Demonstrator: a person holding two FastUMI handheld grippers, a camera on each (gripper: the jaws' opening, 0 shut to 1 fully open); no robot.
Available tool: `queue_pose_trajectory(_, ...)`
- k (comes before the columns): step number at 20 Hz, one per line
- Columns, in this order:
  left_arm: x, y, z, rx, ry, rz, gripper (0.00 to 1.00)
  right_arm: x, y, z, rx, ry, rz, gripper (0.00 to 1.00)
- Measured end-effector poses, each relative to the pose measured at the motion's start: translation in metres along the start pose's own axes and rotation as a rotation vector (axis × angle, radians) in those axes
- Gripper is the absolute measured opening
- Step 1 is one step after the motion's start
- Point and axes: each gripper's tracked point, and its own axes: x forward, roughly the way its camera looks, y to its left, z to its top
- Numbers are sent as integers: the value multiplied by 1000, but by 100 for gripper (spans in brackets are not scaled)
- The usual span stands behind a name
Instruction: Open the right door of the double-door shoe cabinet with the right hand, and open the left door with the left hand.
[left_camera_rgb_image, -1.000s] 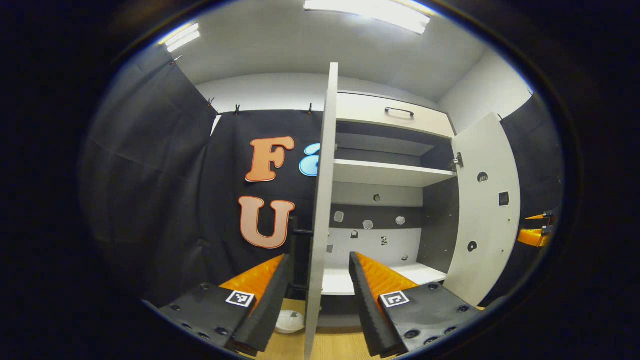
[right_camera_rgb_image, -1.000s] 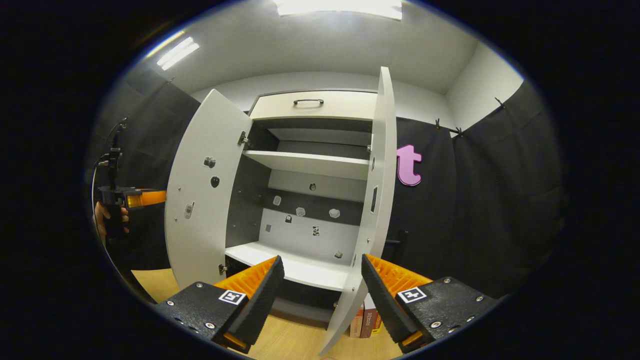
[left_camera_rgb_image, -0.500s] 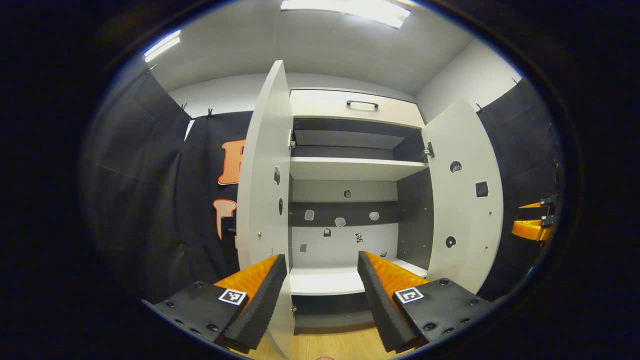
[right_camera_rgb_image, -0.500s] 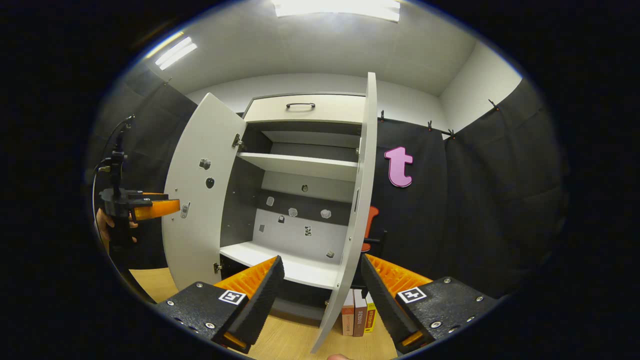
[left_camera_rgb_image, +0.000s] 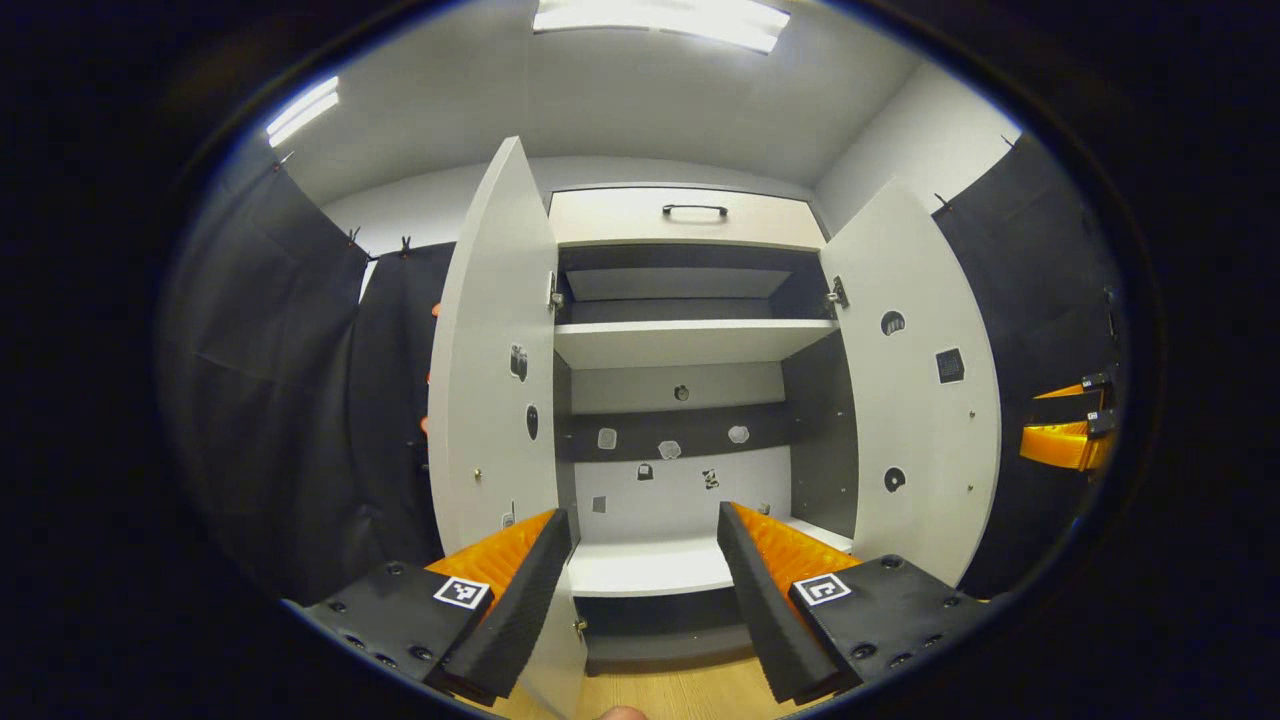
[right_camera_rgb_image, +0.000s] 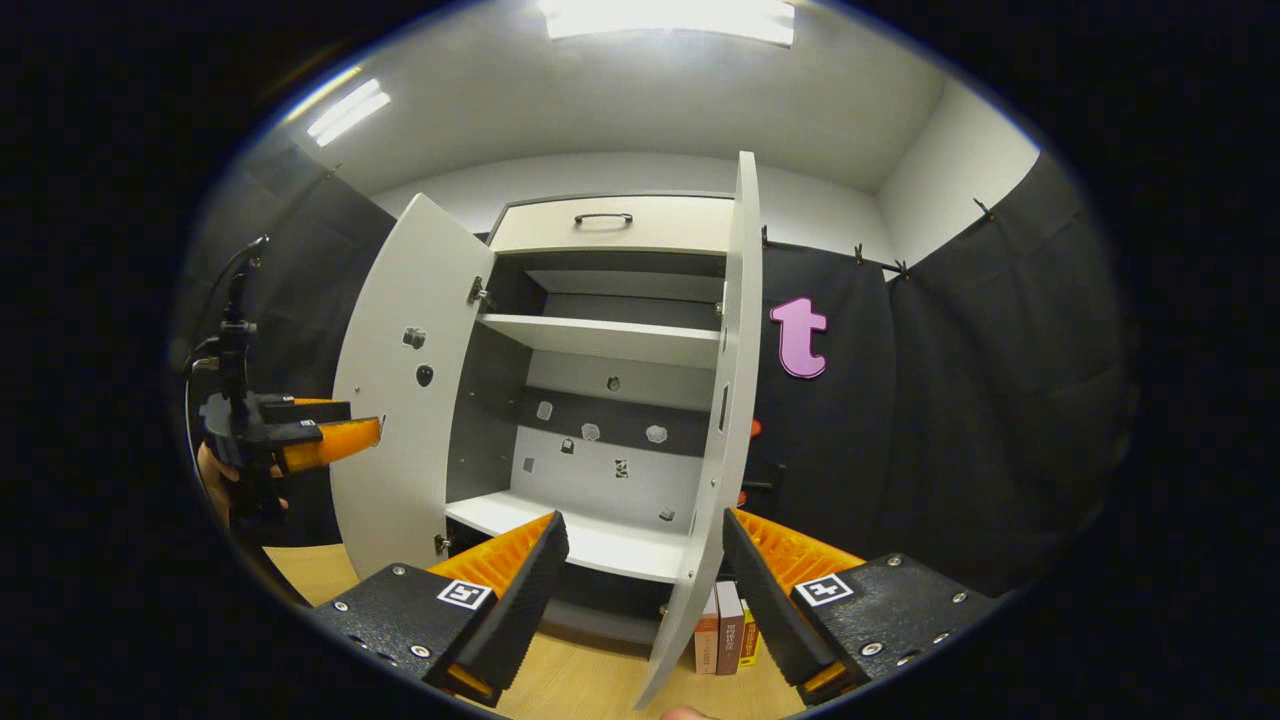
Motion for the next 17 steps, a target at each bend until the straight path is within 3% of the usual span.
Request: queue_pose_trajectory(17, 1, 20, 2, 12, 7, 51, 95, 8, 14, 8, -20, -18, -8, 94)
